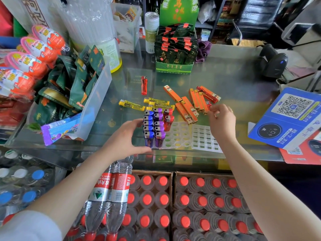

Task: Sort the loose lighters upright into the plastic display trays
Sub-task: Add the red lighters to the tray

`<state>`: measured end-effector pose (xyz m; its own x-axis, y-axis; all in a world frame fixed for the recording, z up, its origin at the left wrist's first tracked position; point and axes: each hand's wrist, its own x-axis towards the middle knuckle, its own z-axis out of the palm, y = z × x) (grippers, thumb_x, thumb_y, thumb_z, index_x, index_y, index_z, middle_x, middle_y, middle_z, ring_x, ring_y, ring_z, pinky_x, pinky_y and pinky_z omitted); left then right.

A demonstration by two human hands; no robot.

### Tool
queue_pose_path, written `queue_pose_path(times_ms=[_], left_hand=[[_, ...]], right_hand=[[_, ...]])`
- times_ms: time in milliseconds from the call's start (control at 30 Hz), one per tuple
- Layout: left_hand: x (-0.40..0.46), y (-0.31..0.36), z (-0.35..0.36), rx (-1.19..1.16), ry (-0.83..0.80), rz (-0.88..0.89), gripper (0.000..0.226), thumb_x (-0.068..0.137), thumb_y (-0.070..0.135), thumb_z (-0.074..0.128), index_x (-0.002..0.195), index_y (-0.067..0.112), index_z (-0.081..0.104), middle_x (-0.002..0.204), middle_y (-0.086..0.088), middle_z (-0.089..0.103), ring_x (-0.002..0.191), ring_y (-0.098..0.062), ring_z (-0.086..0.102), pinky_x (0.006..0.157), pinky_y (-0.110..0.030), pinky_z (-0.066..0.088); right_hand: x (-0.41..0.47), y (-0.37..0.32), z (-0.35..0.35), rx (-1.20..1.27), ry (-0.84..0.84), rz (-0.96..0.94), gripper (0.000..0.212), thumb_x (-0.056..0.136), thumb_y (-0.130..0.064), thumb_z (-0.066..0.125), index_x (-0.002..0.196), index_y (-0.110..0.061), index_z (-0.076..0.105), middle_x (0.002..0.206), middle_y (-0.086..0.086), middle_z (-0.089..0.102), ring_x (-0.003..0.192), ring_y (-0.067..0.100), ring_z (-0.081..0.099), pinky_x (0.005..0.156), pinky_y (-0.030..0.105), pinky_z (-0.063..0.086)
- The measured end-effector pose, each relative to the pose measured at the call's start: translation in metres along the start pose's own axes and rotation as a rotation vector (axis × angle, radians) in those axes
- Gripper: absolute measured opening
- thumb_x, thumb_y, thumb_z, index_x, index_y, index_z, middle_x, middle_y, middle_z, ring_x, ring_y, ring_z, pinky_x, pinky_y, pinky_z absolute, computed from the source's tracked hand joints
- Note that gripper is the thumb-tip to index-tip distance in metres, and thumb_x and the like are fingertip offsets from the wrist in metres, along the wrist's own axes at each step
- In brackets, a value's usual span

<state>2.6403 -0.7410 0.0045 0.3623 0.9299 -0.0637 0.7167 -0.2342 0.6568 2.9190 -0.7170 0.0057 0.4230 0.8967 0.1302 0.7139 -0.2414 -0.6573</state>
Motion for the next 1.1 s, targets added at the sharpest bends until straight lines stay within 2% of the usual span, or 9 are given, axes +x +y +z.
queue_pose_path(times_ms=[100, 167, 367, 467, 567, 633, 800, 867, 1100], left_hand=[[0.000, 0.001, -0.001, -0.014, 0.008, 0.022, 0.079, 0.063, 0.036, 0.079, 0.130, 0.027, 0.038, 0.115, 0.022, 0.037, 0.110, 0.001, 0.036, 0.091, -0.024, 0.029], [0.000, 0.001, 0.000, -0.012, 0.011, 0.020, 0.079, 0.062, 0.036, 0.079, 0.130, 0.028, 0.038, 0.116, 0.023, 0.038, 0.109, 0.002, 0.035, 0.091, -0.024, 0.029], [0.000, 0.001, -0.001, -0.018, 0.005, 0.014, 0.079, 0.062, 0.036, 0.079, 0.130, 0.027, 0.038, 0.126, 0.013, 0.046, 0.108, 0.003, 0.034, 0.091, -0.025, 0.030], [0.002, 0.003, -0.002, -0.005, -0.007, 0.015, 0.080, 0.062, 0.036, 0.080, 0.129, 0.025, 0.038, 0.129, 0.007, 0.047, 0.108, 0.002, 0.034, 0.091, -0.024, 0.029], [0.002, 0.003, -0.003, 0.006, -0.017, 0.012, 0.081, 0.062, 0.037, 0.079, 0.130, 0.025, 0.037, 0.132, 0.005, 0.046, 0.108, 0.002, 0.033, 0.092, -0.025, 0.029], [0.001, 0.003, -0.003, 0.006, -0.017, 0.011, 0.082, 0.062, 0.037, 0.079, 0.131, 0.025, 0.036, 0.134, 0.004, 0.046, 0.108, 0.002, 0.033, 0.092, -0.025, 0.029], [0.003, 0.001, -0.002, 0.015, -0.021, 0.007, 0.084, 0.061, 0.039, 0.079, 0.132, 0.025, 0.036, 0.134, 0.004, 0.046, 0.108, 0.002, 0.034, 0.092, -0.025, 0.030], [0.003, 0.000, -0.002, 0.012, -0.021, 0.011, 0.084, 0.060, 0.039, 0.080, 0.131, 0.025, 0.037, 0.133, 0.005, 0.047, 0.108, 0.002, 0.035, 0.091, -0.024, 0.031], [0.004, -0.002, 0.000, -0.015, -0.014, 0.005, 0.083, 0.060, 0.036, 0.081, 0.130, 0.026, 0.038, 0.131, 0.007, 0.048, 0.108, 0.003, 0.035, 0.090, -0.022, 0.031]], right_hand=[[0.008, 0.003, -0.001, -0.066, -0.008, 0.097, 0.027, 0.090, -0.012, 0.049, 0.116, -0.006, 0.055, 0.120, 0.014, 0.050, 0.095, 0.026, 0.051, 0.079, 0.029, 0.037], [0.016, 0.006, 0.002, -0.131, -0.038, 0.123, 0.028, 0.090, -0.010, 0.048, 0.117, -0.007, 0.056, 0.117, 0.017, 0.053, 0.088, 0.026, 0.047, 0.075, 0.029, 0.036], [0.032, 0.011, 0.005, -0.252, -0.139, 0.158, 0.018, 0.085, -0.017, 0.056, 0.095, -0.004, 0.065, 0.091, 0.018, 0.062, 0.068, 0.029, 0.048, 0.062, 0.028, 0.037], [0.035, 0.011, -0.004, -0.278, -0.215, 0.148, 0.018, 0.083, -0.020, 0.059, 0.084, -0.002, 0.065, 0.074, 0.013, 0.060, 0.055, 0.024, 0.051, 0.048, 0.024, 0.035], [0.028, 0.009, -0.015, -0.138, -0.201, 0.109, 0.012, 0.080, -0.018, 0.064, 0.081, -0.006, 0.064, 0.076, 0.011, 0.065, 0.068, 0.028, 0.062, 0.059, 0.031, 0.049], [0.013, 0.001, -0.020, 0.048, -0.172, 0.071, 0.017, 0.080, -0.019, 0.066, 0.095, -0.011, 0.061, 0.086, 0.005, 0.065, 0.075, 0.024, 0.064, 0.067, 0.033, 0.053], [-0.035, -0.034, -0.012, 0.350, -0.242, -0.107, 0.015, 0.076, -0.015, 0.071, 0.088, -0.015, 0.062, 0.077, -0.004, 0.068, 0.062, 0.003, 0.058, 0.056, 0.009, 0.043], [-0.053, -0.044, -0.004, 0.419, -0.292, -0.161, 0.014, 0.076, -0.013, 0.072, 0.085, -0.011, 0.061, 0.075, -0.005, 0.069, 0.061, 0.000, 0.059, 0.057, 0.008, 0.045], [-0.070, -0.048, 0.019, 0.331, -0.376, -0.253, 0.015, 0.077, -0.013, 0.071, 0.086, -0.008, 0.060, 0.070, -0.021, 0.057, 0.059, -0.007, 0.056, 0.057, 0.006, 0.043]])
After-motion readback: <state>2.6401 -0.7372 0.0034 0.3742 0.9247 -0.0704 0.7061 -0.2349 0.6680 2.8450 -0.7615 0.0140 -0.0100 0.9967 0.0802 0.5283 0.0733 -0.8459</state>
